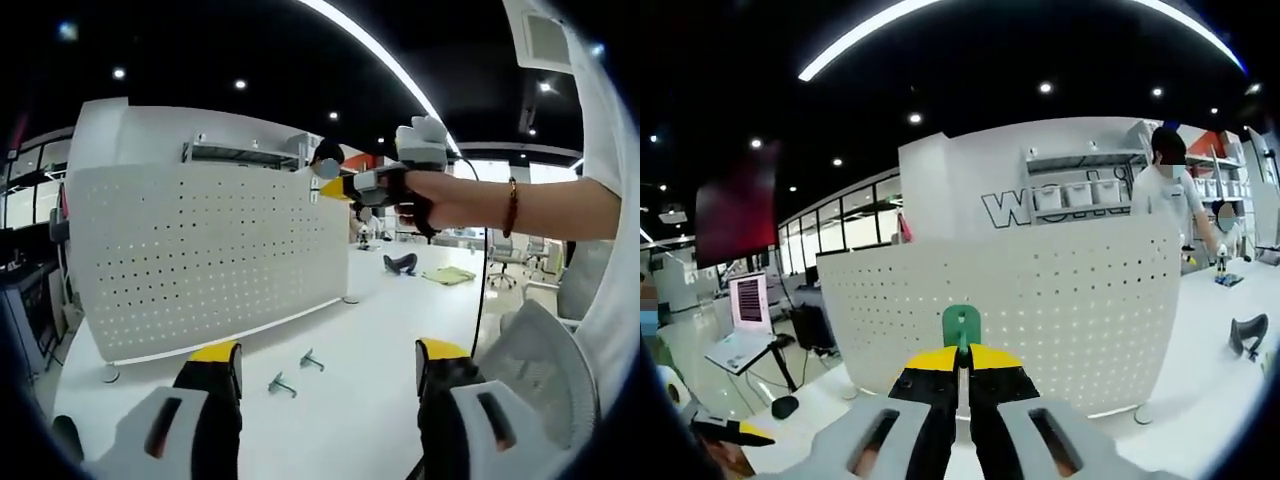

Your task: Insert the hook assembly into the mounting plate slot until the hook locks in place.

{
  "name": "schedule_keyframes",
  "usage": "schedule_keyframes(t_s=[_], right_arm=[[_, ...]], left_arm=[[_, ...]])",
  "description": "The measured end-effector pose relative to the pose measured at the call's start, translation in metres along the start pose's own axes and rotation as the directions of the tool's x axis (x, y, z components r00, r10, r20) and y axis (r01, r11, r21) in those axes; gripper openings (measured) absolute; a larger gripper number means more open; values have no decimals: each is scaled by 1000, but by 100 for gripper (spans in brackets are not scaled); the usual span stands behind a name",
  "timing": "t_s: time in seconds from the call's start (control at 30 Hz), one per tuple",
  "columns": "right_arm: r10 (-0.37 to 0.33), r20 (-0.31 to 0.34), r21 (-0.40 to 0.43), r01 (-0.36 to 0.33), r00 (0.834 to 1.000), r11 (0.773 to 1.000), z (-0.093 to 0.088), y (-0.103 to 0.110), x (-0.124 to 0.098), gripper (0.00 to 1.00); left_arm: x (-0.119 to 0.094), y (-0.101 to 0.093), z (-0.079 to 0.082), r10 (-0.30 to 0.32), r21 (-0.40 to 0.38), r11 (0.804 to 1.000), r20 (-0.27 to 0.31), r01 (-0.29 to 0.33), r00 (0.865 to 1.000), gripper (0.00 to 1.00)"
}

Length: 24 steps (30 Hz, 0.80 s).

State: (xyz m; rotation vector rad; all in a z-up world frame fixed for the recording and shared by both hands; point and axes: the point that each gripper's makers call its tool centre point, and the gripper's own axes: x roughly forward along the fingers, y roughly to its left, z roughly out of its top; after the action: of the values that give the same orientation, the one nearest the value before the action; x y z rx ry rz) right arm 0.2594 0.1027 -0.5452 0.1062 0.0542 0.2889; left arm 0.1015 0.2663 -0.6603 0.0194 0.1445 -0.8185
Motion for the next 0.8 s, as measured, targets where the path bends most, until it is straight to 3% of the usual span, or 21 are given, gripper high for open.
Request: schedule_keyframes(t_s=[0.33, 0.8], right_arm=[[-34, 21, 16, 34, 999, 999, 11, -14, 11, 1], [-46, 32, 0, 46, 998, 999, 19, -12, 28, 1]], left_arm=[[1, 1, -9, 8, -1, 1000, -21, -8, 1000, 73], [0, 4, -11, 13, -5, 1000, -27, -13, 1000, 72]])
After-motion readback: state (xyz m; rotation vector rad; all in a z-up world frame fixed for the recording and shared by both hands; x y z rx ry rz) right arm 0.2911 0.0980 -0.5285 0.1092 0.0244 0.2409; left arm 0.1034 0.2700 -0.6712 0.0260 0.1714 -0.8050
